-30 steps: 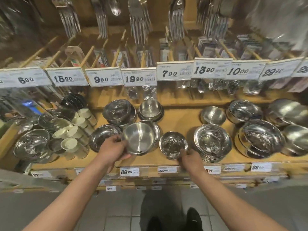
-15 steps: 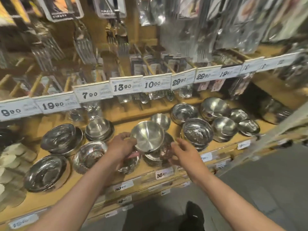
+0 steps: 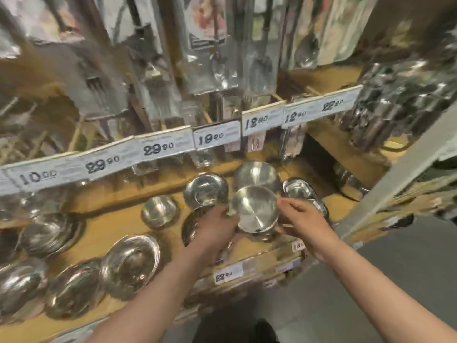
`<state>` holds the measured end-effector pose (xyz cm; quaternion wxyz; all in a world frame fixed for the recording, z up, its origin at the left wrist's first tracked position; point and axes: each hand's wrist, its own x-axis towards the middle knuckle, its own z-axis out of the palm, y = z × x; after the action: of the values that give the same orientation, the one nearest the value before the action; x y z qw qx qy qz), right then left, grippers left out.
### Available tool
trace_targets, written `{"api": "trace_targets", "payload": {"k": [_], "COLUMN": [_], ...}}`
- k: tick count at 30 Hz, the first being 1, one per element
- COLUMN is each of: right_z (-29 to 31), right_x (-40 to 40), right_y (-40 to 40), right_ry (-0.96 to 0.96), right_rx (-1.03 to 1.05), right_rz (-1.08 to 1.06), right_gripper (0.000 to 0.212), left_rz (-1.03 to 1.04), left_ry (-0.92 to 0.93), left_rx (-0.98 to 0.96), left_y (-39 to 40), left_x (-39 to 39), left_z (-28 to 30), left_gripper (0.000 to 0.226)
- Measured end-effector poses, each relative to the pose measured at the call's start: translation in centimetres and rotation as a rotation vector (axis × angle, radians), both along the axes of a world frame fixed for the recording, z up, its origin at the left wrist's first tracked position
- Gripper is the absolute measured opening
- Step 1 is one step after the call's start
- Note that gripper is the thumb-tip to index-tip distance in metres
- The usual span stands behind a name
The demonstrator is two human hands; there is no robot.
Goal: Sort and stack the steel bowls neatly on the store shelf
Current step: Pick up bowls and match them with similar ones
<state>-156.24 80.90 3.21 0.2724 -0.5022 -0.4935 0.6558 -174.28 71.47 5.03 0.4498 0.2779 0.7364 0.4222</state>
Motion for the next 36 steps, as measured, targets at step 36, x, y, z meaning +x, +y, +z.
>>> {"api": "trace_targets", "payload": {"k": [36], "right_z": [-4.0], "right_x": [1.2], "right_y": [6.8], "right_ry": [-0.289], "right_rx": [0.106], "right_rz": [0.261], "right_gripper": [0.012], "left_rz": [0.030], "left_ry": [0.552], "left_rx": [-0.280], "left_y": [6.7], "left_x": [3.3], "left_z": [-3.9], "left_gripper": [0.027]}}
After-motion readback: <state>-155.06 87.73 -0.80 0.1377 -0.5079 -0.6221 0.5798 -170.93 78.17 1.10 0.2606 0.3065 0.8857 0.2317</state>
